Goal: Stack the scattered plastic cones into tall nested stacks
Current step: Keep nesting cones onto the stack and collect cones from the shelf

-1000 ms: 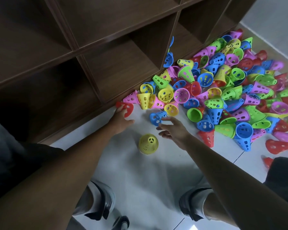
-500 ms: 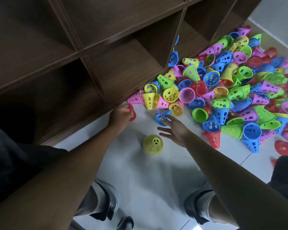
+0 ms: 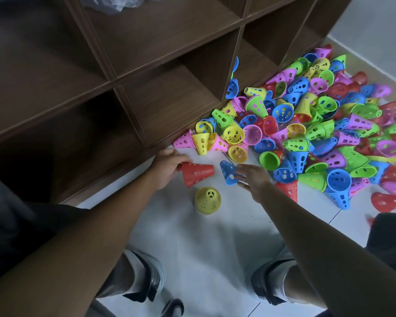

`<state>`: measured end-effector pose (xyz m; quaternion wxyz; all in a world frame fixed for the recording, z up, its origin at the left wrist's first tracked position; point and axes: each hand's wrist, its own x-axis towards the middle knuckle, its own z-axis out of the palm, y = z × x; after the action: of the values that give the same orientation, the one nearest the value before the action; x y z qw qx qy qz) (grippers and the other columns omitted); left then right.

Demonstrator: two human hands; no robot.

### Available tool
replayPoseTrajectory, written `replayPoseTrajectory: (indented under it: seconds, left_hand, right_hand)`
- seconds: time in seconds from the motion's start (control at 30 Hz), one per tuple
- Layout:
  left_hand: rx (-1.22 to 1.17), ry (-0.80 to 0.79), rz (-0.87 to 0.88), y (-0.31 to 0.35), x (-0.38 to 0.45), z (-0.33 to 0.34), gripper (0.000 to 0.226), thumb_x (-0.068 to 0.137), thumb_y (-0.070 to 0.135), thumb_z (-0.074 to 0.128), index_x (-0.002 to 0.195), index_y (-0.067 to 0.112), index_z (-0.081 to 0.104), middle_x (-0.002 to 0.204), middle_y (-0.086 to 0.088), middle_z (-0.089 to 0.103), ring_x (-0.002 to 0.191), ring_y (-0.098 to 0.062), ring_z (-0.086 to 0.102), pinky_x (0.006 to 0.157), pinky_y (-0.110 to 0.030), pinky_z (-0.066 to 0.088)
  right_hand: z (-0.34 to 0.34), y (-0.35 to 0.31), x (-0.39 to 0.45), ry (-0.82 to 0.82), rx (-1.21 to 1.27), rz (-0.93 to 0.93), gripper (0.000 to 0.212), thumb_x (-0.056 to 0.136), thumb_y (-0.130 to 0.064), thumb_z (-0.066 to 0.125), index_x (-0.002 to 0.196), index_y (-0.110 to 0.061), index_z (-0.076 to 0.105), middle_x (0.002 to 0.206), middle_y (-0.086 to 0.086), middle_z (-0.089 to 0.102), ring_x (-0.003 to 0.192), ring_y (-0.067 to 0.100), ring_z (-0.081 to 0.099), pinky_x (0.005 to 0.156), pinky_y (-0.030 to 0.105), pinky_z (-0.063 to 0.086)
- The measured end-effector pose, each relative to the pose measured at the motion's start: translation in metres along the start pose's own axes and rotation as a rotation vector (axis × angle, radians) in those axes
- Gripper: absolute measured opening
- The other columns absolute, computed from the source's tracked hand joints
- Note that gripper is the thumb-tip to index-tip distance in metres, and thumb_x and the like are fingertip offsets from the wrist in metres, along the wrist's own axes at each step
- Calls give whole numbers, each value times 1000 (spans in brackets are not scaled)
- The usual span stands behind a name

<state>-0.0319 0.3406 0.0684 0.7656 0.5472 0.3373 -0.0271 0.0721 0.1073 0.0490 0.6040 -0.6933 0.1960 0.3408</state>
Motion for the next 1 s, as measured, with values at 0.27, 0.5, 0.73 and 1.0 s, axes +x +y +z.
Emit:
replayPoseTrajectory:
  seconds: [0.27,0.5,0.73,1.0]
  left_hand:
    - [-158,-226,-18,29,-22,20,23,93,-6,56,113,5,59,110,-10,68,96,-13,68,84,-23,58]
    - [-14,-435,-170,31,-49,19,25,89,4,58,112,3,67,101,-4,74,90,-8,70,77,-17,57]
    - [84,-454,-191,19,-57,20,36,91,-3,60,126,6,61,102,-5,72,97,-13,68,82,-21,57]
    - [162,-297,-155,-4,-56,21,28,94,-2,61,120,8,64,107,-8,69,96,-13,68,84,-23,57]
  right_hand:
    - [-10,-17,-13,-48,154,9,20,100,-8,43,111,-13,59,105,10,70,84,23,70,72,33,56]
    - [-7,-30,-30,-134,243,-21,17,102,-3,44,107,-16,54,106,13,67,73,23,69,65,30,58]
    - [-13,-35,-44,-266,170,-45,19,100,-7,50,117,-16,54,89,4,68,68,18,62,77,33,51]
    - [-19,-36,-59,-328,-90,-113,17,103,-12,49,112,-19,62,92,3,64,73,15,58,79,32,51]
